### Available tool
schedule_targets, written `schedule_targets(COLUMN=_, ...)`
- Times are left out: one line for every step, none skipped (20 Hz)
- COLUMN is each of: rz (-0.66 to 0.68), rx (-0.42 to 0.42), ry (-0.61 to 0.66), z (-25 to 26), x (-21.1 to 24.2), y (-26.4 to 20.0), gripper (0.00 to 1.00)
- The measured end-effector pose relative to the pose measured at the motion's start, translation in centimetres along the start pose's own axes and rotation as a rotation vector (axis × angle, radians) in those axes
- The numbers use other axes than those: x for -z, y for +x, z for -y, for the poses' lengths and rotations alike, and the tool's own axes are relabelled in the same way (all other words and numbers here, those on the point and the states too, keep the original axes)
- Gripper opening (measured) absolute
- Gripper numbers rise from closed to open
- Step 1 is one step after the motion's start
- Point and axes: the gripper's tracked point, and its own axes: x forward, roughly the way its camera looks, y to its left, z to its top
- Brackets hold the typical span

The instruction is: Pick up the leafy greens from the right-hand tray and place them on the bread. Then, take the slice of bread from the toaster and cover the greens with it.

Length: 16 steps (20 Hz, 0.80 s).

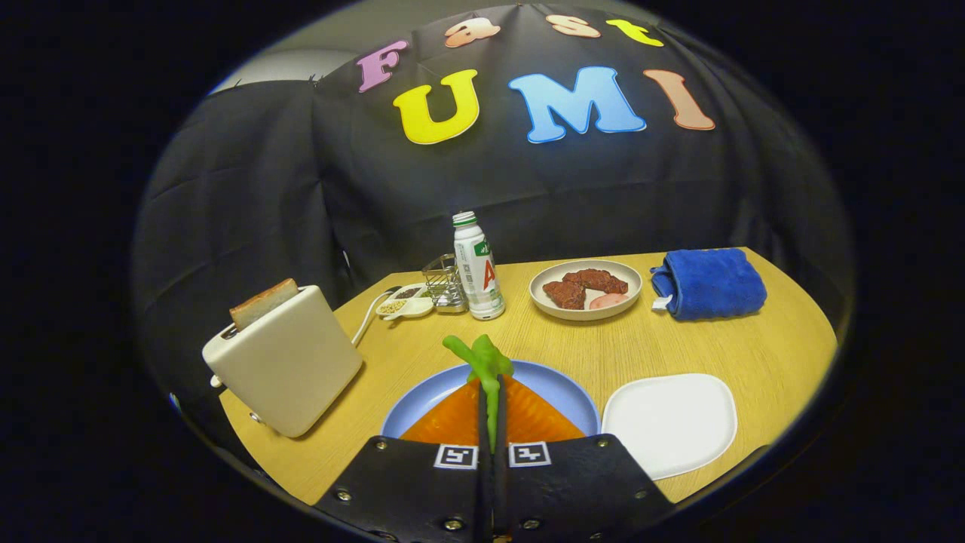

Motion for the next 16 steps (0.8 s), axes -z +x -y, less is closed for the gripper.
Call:
schedule_targets(rz=0.005, rx=-0.002, ry=-0.009, z=-0.3, x=0.0, y=0.2, gripper=0.02)
schedule_targets(rz=0.001, rx=-0.015, ry=-0.009, z=-1.0, x=0.3, y=0.5, gripper=0.03)
schedule_targets(rz=-0.009, rx=-0.026, ry=-0.002, z=-1.3, x=0.6, y=0.4, gripper=0.08)
schedule_targets(rz=-0.018, rx=-0.025, ry=-0.001, z=-1.2, x=0.9, y=0.6, gripper=0.09)
schedule_targets(rz=-0.027, rx=-0.018, ry=-0.012, z=-1.3, x=1.2, y=0.6, gripper=0.13)
schedule_targets(rz=-0.037, rx=-0.011, ry=-0.021, z=-1.1, x=1.3, y=0.6, gripper=0.29)
schedule_targets(rz=-0.04, rx=-0.006, ry=-0.028, z=-1.2, x=1.4, y=0.4, gripper=0.42)
schedule_targets(rz=-0.038, rx=-0.004, ry=-0.032, z=-1.3, x=1.5, y=0.3, gripper=0.64)
schedule_targets(rz=-0.034, rx=-0.005, ry=-0.033, z=-1.5, x=1.3, y=0.3, gripper=0.64)
schedule_targets(rz=-0.028, rx=-0.008, ry=-0.033, z=-1.7, x=1.2, y=0.3, gripper=0.64)
schedule_targets(rz=-0.021, rx=-0.011, ry=-0.032, z=-1.9, x=1.0, y=0.2, gripper=0.64)
schedule_targets(rz=-0.014, rx=-0.015, ry=-0.03, z=-2.2, x=0.8, y=0.0, gripper=0.64)
schedule_targets(rz=-0.008, rx=-0.019, ry=-0.03, z=-2.5, x=0.6, y=-0.2, gripper=0.64)
schedule_targets(rz=-0.002, rx=-0.024, ry=-0.032, z=-2.8, x=0.4, y=-0.3, gripper=0.64)
schedule_targets(rz=0.004, rx=-0.028, ry=-0.037, z=-3.1, x=0.2, y=-0.5, gripper=0.64)
schedule_targets(rz=0.012, rx=-0.028, ry=-0.044, z=-3.3, x=0.0, y=-0.7, gripper=0.64)
